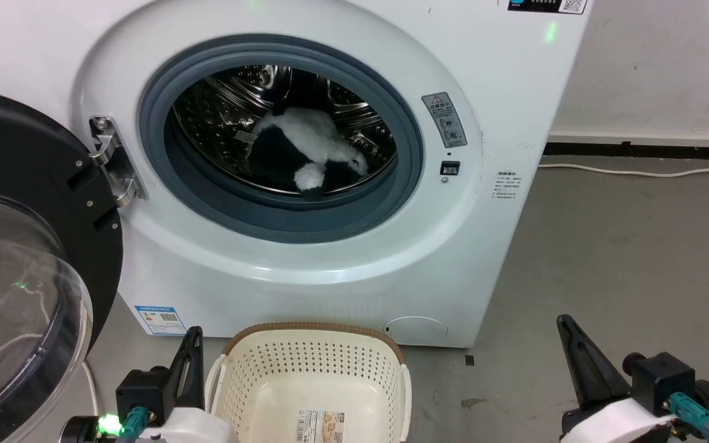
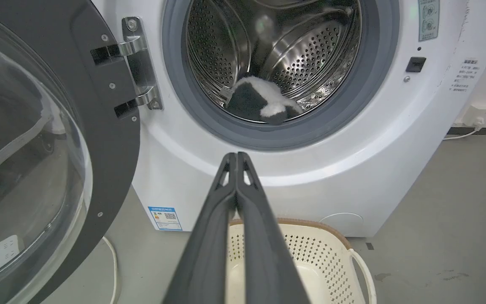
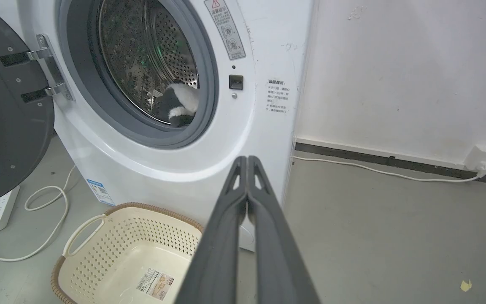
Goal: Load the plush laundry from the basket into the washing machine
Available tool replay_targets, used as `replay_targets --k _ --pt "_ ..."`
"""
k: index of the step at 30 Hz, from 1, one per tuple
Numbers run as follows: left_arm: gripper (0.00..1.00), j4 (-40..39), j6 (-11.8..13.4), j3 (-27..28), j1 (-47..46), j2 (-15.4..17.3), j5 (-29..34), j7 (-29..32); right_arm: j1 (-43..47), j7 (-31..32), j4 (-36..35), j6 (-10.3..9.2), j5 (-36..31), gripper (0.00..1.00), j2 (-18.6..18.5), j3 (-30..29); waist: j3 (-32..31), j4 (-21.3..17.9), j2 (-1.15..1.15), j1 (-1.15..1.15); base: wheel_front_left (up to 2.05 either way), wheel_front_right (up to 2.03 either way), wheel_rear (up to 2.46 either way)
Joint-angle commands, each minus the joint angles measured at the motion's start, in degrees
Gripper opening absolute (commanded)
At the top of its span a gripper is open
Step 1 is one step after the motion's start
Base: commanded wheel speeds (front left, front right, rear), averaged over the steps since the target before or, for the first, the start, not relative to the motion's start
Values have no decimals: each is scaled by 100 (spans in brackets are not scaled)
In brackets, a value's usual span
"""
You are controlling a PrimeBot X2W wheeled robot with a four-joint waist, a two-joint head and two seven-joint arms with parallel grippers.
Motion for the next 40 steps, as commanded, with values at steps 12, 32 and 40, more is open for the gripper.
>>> replay_targets --k 12,32,40 --pt "0 -136 -32 40 -119 -53 103 177 -98 172 -102 -4 -108 0 4 -23 5 3 0 0 0 0 0" --pt "0 -290 -61 75 -181 -87 218 412 -151 407 -194 -5 -207 0 4 -43 14 7 0 0 0 0 0" --pt "0 -351 -73 89 -206 -100 264 505 -173 502 -231 -5 -247 0 5 -51 17 9 0 0 0 0 0"
